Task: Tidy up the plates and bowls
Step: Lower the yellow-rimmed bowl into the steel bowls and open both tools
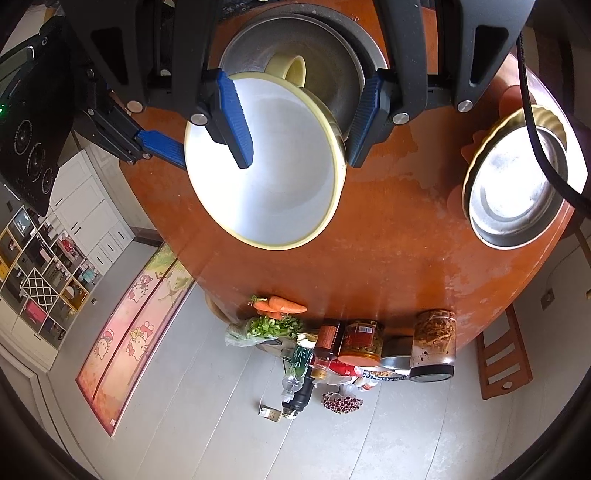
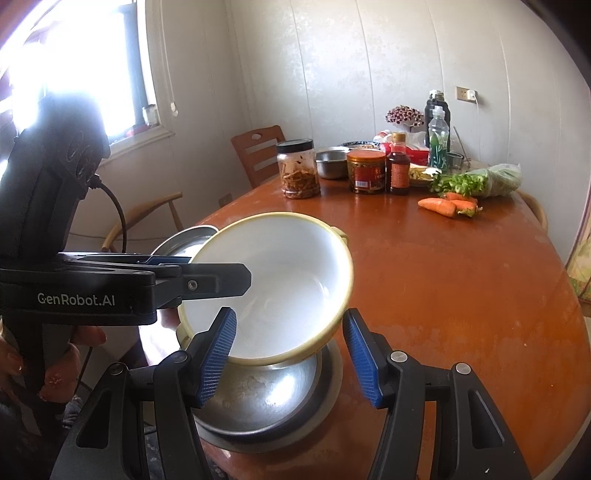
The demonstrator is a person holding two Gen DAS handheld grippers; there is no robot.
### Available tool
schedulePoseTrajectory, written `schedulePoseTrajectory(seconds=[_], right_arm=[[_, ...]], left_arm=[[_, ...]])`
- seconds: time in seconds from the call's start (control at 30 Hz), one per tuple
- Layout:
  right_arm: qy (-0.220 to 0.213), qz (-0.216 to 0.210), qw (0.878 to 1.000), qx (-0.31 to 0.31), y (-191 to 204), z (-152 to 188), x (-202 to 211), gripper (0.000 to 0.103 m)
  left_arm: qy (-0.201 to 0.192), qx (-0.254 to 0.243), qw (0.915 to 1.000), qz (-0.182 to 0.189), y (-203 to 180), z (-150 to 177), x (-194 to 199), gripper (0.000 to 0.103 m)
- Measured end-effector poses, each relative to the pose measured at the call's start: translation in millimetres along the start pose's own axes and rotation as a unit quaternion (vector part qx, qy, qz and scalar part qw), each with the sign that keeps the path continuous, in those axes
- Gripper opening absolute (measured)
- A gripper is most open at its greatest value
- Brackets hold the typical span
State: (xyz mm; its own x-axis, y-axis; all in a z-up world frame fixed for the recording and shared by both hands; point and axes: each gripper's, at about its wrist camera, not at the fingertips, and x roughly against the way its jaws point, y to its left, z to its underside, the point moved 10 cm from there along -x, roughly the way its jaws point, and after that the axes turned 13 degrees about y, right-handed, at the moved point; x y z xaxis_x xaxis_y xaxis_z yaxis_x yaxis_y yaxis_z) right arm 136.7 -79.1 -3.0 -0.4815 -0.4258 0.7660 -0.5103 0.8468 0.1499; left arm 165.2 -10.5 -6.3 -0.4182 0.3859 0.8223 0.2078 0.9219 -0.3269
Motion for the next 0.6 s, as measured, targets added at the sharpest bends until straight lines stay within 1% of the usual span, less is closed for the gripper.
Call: schedulePoseTrajectory(seconds=[0.23, 0.43, 0.6], right_arm=[[0.008, 0.001, 1.0, 0.003, -2.3, 11.5, -5.4, 0.062], [0.007, 0.005, 1.0, 0.016, 2.0, 17.4, -5.5, 0.062], [0.009, 0.007, 1.0, 0.028, 6.4, 22.0, -8.1, 0.062]], left_arm=[[0.009, 0.001, 1.0, 0.001, -1.7, 8.4, -9.9, 0.052], [0.004, -0.002, 0.9998, -0.017, -2.3, 17.3, -11.2, 0.052], [0.007, 0.001, 0.9997, -0.023, 0.9, 25.5, -13.0, 0.052]])
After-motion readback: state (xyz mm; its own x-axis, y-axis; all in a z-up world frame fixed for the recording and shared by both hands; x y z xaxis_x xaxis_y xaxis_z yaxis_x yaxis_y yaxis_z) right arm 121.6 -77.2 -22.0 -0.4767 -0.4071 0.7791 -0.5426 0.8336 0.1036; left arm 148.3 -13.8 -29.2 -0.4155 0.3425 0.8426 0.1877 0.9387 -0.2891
